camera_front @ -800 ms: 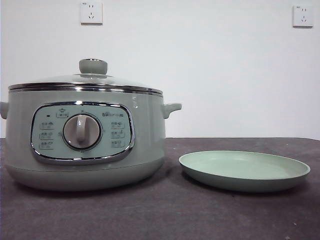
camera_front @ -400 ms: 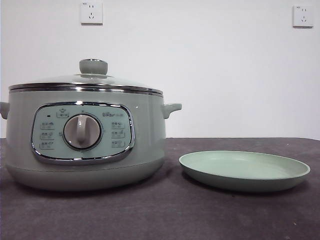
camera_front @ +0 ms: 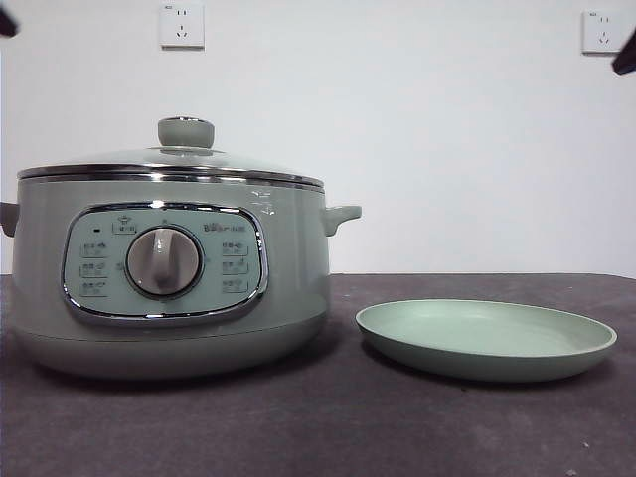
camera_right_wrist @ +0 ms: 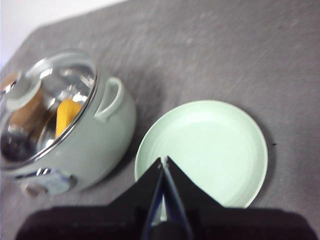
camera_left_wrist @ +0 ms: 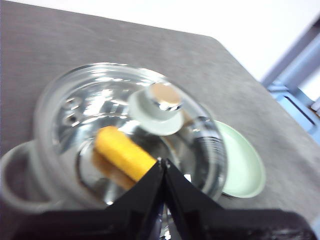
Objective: Take the corn out from the steamer,put the corn on the plate,close the lid
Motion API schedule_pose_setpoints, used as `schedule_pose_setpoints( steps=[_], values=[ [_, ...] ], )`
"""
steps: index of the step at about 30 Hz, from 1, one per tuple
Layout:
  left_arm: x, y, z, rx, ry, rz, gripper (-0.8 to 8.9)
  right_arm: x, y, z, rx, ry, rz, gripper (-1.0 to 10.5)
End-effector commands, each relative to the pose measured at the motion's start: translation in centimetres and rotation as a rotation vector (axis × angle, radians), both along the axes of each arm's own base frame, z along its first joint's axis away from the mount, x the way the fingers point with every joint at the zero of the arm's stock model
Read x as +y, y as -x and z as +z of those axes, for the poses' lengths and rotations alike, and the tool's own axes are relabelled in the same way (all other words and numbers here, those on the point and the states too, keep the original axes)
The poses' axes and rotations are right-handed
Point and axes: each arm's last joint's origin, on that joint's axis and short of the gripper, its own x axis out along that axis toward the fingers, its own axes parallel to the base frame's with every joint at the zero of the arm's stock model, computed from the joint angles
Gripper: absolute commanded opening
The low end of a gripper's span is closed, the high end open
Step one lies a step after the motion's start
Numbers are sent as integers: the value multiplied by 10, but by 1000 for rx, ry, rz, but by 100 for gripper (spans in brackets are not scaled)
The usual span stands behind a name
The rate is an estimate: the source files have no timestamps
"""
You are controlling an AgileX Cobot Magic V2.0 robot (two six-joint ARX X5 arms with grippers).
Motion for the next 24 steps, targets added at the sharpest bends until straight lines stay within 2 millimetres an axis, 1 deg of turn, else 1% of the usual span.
schedule_pose_setpoints(
  steps=[1,6,7,9,10,11,13,14,19,24],
  values=[
    [-2,-12,10,8,-21,-46,-4,2,-9,10,6,51,90,0],
    [-3,-28,22,27,-19,-55,3,5,-21,19,69,67,186,4],
    [-3,-30,23,29,-20,-55,28,5,-23,20,74,68,187,20],
    [-3,-33,25,32,-20,-55,206,5,-25,20,78,70,184,136],
    [-4,-34,26,29,-20,-56,325,5,-26,20,81,72,183,218],
    [-5,-35,26,30,-22,-57,408,5,-26,20,83,72,180,296],
    [-7,-38,28,33,-29,-54,415,5,-27,19,87,73,177,404],
    [-8,-40,29,35,-33,-56,415,5,-27,19,87,73,177,425],
    [-23,-56,37,54,-49,-116,414,5,-27,19,87,71,176,429],
    [-45,-77,44,84,-163,-135,413,5,-27,19,97,60,167,428]
  ],
)
